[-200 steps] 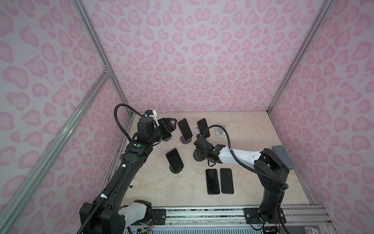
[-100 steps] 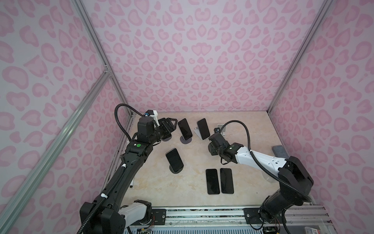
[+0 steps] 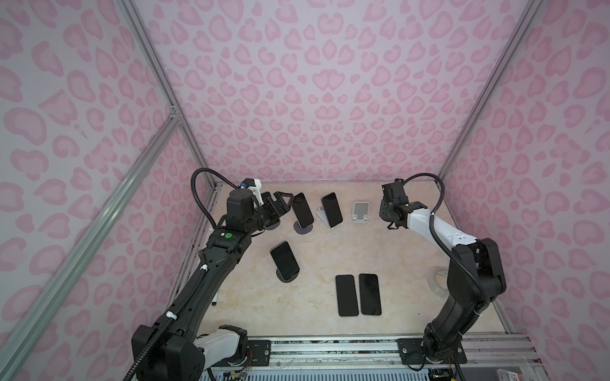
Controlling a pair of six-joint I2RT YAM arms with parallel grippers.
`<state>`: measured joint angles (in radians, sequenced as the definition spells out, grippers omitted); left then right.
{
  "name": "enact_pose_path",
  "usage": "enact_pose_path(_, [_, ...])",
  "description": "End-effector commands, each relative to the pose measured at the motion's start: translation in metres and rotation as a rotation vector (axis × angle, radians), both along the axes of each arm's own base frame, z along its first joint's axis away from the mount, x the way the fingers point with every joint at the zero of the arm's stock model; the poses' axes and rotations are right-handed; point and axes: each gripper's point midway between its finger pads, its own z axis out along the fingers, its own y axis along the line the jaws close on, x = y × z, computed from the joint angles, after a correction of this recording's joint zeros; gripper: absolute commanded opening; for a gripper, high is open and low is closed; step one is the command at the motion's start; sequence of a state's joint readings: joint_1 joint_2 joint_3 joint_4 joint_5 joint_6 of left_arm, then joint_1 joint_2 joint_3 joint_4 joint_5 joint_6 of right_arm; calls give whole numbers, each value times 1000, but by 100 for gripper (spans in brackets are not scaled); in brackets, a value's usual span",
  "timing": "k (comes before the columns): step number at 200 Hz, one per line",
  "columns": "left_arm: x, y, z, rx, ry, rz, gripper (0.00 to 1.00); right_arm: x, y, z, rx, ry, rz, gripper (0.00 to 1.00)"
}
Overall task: Remove the phone from the phone stand
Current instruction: Place the phone stand at the top-right of the table, then remove the phone from the phone stand.
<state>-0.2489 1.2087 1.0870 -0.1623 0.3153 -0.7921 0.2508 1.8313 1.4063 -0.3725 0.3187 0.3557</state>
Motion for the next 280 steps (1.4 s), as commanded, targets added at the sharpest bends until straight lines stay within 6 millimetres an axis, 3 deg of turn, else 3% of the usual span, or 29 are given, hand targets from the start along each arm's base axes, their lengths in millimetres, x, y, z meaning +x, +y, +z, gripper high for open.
enact_pose_path(1, [2,-4,14,-26,-42,-19,94,9,1,-22,-15,77,18,51])
enact_pose_path(13, [1,-7,15,-32,-41,-28,94,21,0,-21,-8,55,4,51])
enact_pose_path(52, [-2,-14,19,-38,-50,-60,94,49,6,-52,67,84,48,51])
enact_pose_path(87, [-5,-29,19,-37,-54,-118,94,58,15,-72,107,114,56,54])
enact_pose_path(116, [-4,-36,14,-34,-40,-149,94,57,24,-71,118,122,69,62])
enact_pose_path(154, [-3,-39,11,-33,-33,-164,94,48,17,-65,105,126,45,76])
enact_pose_path(182, [-5,-36,16,-15,-57,-150,94,38,12,-36,86,86,47,78])
enact_pose_path(208, [-6,-27,20,21,-77,-108,94,19,10,7,95,12,63,77])
enact_pose_path(215, [-5,-23,20,33,-82,-92,94,13,15,27,130,-31,75,76])
enact_pose_path(217, [-5,-22,20,37,-84,-86,94,7,17,21,138,-17,78,76])
enact_pose_path(224, [-4,-17,19,52,-86,-61,94,-4,23,31,181,-41,94,75])
enact_pose_path(251, [2,12,13,75,-72,70,94,-53,74,68,246,-152,263,76])
enact_pose_path(280, [9,49,6,75,-43,223,94,-123,146,81,244,-181,488,81])
